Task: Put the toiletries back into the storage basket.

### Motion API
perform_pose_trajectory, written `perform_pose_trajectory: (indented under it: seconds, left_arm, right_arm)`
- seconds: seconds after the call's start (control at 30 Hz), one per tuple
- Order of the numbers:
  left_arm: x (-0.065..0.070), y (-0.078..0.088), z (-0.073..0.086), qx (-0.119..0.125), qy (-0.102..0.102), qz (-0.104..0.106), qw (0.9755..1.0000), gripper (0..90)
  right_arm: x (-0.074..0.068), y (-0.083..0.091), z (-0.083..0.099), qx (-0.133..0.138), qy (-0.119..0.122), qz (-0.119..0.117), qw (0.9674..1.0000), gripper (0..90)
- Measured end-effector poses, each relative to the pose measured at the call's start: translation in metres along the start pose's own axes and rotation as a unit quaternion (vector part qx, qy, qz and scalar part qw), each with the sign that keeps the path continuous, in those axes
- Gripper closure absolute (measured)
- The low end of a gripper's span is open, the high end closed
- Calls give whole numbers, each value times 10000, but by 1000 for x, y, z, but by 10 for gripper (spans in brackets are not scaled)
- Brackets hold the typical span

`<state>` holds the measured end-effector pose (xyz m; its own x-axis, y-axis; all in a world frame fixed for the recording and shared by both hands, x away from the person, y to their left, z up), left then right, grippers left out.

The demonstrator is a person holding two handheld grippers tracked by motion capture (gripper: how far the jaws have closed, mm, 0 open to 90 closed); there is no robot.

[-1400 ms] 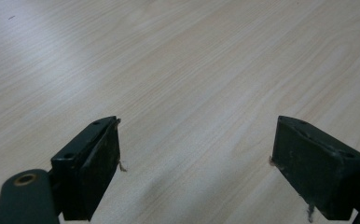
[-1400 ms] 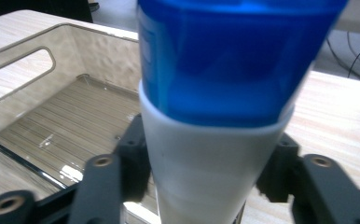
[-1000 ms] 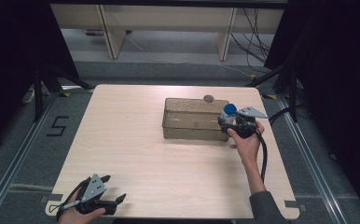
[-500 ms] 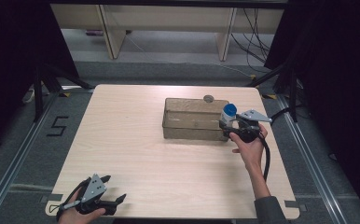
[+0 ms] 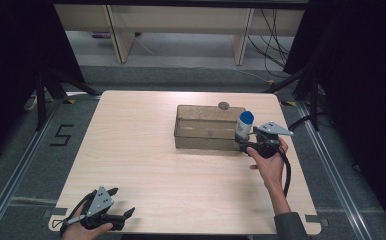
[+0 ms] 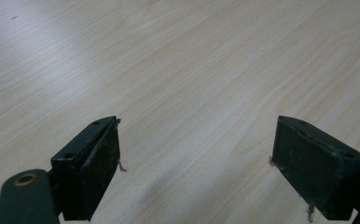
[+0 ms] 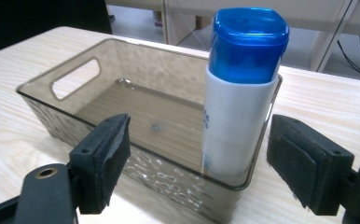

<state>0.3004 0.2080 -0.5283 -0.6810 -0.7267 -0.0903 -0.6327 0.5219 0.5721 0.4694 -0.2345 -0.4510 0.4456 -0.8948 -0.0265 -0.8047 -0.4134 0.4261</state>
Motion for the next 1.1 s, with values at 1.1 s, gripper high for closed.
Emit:
perform_pose_trajectory:
  seconds: [1.1]
  left_arm:
    - [0,0,0,2,-1,8,10000,147]
  right_arm:
    - [-25,19,10,-126,150,-254,9995,208]
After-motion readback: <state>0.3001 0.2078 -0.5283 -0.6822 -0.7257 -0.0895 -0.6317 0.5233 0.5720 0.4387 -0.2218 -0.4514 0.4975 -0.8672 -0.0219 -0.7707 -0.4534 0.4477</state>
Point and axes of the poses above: each handheld gripper's, and its own axes: y roughly backward along the jaws, z roughly out of its underside, x roughly to its right, the point moved 4 cm from there along -y, roughly forward along the jaws, and after that the axes turned 1 degree about y, right-handed, at the moved point
